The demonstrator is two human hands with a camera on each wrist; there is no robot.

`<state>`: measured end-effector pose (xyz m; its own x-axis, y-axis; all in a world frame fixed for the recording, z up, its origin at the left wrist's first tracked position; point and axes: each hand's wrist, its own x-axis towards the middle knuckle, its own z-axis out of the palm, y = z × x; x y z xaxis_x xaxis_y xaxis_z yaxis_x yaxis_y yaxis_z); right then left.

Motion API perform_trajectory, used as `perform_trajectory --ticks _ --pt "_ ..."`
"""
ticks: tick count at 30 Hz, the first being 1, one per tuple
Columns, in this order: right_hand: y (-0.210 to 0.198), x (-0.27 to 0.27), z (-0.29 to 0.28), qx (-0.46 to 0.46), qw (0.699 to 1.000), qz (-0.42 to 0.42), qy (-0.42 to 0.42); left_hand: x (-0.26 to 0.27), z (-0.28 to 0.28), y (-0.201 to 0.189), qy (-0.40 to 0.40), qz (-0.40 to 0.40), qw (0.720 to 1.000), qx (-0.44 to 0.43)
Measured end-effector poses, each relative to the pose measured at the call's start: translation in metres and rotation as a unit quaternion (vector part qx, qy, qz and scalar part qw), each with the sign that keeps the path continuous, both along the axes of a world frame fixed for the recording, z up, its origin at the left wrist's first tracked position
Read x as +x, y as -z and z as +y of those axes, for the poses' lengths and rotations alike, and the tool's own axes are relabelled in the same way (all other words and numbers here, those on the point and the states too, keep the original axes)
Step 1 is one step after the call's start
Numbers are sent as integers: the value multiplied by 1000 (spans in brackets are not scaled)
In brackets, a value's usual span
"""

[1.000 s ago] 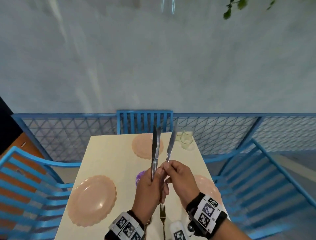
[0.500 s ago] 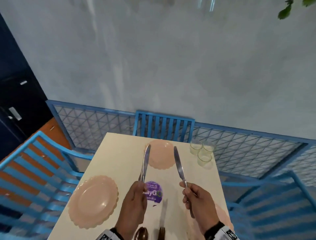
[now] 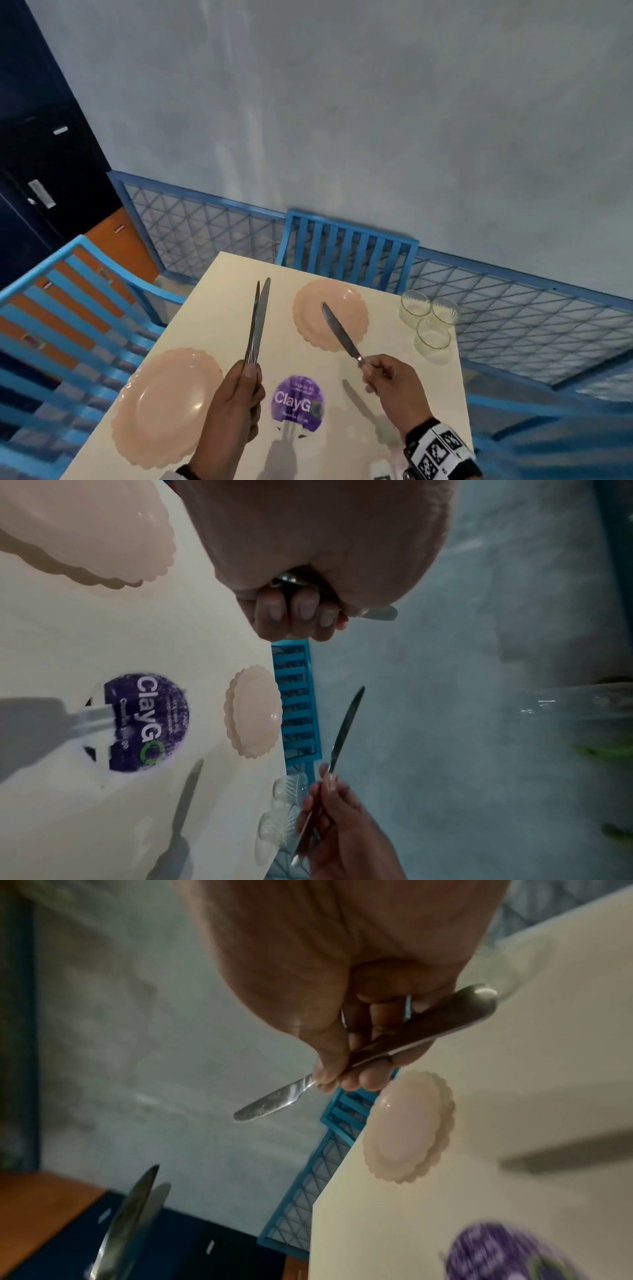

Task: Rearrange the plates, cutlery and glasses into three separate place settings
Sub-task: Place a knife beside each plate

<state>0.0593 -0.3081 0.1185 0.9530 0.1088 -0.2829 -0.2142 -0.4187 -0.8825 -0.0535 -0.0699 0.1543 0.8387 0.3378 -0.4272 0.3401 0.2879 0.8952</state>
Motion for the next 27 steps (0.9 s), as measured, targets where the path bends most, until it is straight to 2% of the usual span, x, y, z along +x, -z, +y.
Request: perform_trajectory --ticks 6,11,13,15,17,20,27 --pt "-12 86 61 -166 970 -116 -132 38 25 25 -18 29 999 11" --pt "0 164 119 -321 889 -190 -266 87 48 48 1 -7 998 67" --pt "6 183 137 -342 870 -198 -295 106 58 59 0 -14 996 88" --pt "10 187 141 -332 869 -207 -304 117 65 69 -1 -24 995 101" --pt "15 172 126 -296 883 -211 -297 120 69 78 10 -24 994 107" --pt "38 126 67 -281 894 -179 -299 116 62 88 38 -9 996 84" --pt "117 61 -88 -356 901 -47 -244 103 22 100 94 2 992 84"
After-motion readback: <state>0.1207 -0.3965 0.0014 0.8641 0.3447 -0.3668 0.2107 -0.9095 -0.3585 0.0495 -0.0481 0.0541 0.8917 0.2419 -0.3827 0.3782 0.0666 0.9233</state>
